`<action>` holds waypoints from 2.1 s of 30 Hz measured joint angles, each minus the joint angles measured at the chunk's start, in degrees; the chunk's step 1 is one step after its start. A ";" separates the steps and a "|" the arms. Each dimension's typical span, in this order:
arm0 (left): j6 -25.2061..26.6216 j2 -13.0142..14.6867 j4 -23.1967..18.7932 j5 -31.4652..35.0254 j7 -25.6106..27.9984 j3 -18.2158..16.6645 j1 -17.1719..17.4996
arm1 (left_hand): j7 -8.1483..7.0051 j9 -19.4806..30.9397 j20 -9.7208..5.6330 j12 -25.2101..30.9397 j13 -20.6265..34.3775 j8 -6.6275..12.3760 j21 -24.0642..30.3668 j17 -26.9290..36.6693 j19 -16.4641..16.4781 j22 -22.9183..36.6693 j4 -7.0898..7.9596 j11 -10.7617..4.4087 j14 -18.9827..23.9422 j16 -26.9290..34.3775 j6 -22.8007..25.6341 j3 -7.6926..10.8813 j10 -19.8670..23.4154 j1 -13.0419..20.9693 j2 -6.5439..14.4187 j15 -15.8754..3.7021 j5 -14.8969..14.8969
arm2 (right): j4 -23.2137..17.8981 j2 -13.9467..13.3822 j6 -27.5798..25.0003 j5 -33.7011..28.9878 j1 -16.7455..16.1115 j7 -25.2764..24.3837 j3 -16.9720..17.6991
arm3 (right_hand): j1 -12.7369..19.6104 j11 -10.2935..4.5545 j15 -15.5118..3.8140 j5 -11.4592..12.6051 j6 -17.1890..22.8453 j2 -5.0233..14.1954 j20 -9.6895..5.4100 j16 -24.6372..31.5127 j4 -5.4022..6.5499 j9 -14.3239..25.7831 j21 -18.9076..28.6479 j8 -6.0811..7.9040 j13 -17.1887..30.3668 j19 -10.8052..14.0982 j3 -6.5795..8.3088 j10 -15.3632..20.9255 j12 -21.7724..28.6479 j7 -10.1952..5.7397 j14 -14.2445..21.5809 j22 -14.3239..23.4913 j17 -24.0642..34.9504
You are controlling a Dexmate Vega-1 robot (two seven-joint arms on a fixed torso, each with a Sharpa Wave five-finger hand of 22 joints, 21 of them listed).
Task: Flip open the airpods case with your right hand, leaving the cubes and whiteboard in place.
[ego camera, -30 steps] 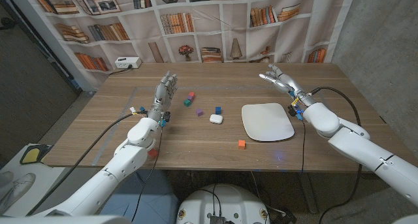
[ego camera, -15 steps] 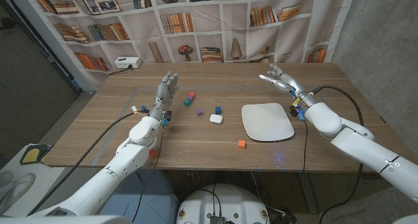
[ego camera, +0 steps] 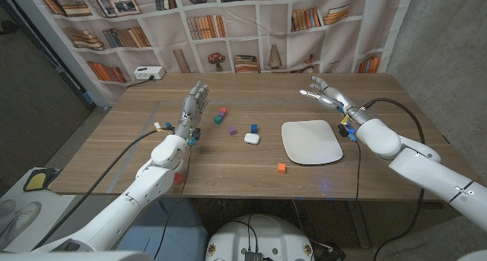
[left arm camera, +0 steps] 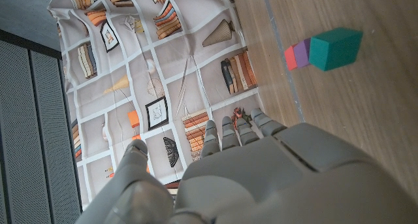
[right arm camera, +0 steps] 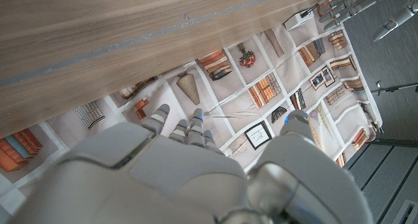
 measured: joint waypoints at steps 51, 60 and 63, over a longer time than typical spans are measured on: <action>-0.35 1.55 -3.42 1.11 1.63 -0.49 3.43 | 0.00 0.00 0.01 0.00 0.00 0.00 0.00 0.00 0.00 0.00 0.01 0.02 0.00 0.00 0.00 0.01 0.45 0.00 0.00 0.00 0.00 | -14.46 -4.00 -14.69 -12.69 -4.75 -2.61 -0.44 | 1.28 -0.28 0.51 0.00 0.31 -0.23 1.86 0.70 0.31 0.00 0.23 0.45 1.52 1.46 0.31 6.01 2.00 -0.74 0.09 0.00 0.00; 0.20 2.03 -3.90 0.98 1.67 -0.75 3.88 | 0.00 0.00 0.00 0.00 0.00 0.00 0.00 0.00 0.00 0.00 0.01 0.11 0.00 0.00 0.00 0.01 0.53 0.00 0.00 0.00 0.00 | -18.07 -4.51 -19.84 -17.11 -4.53 -2.11 -2.29 | 2.27 -0.43 0.76 0.00 1.38 -0.76 3.20 1.51 0.10 0.00 0.23 0.67 2.03 2.18 0.52 8.21 2.88 -1.36 0.69 0.00 0.00; 0.25 2.03 -3.90 0.88 1.69 -0.75 3.88 | 0.00 0.00 0.01 0.00 0.00 0.00 0.00 0.00 -0.01 0.00 0.00 0.11 0.00 0.00 0.00 0.00 0.53 0.00 0.00 0.00 0.00 | -19.01 -4.58 -19.84 -17.11 -4.23 -2.11 -2.95 | 2.26 -0.54 0.72 0.00 1.45 -0.76 3.61 1.72 -0.10 0.00 0.23 0.67 2.04 2.59 0.72 8.93 3.33 -1.44 1.18 0.00 0.00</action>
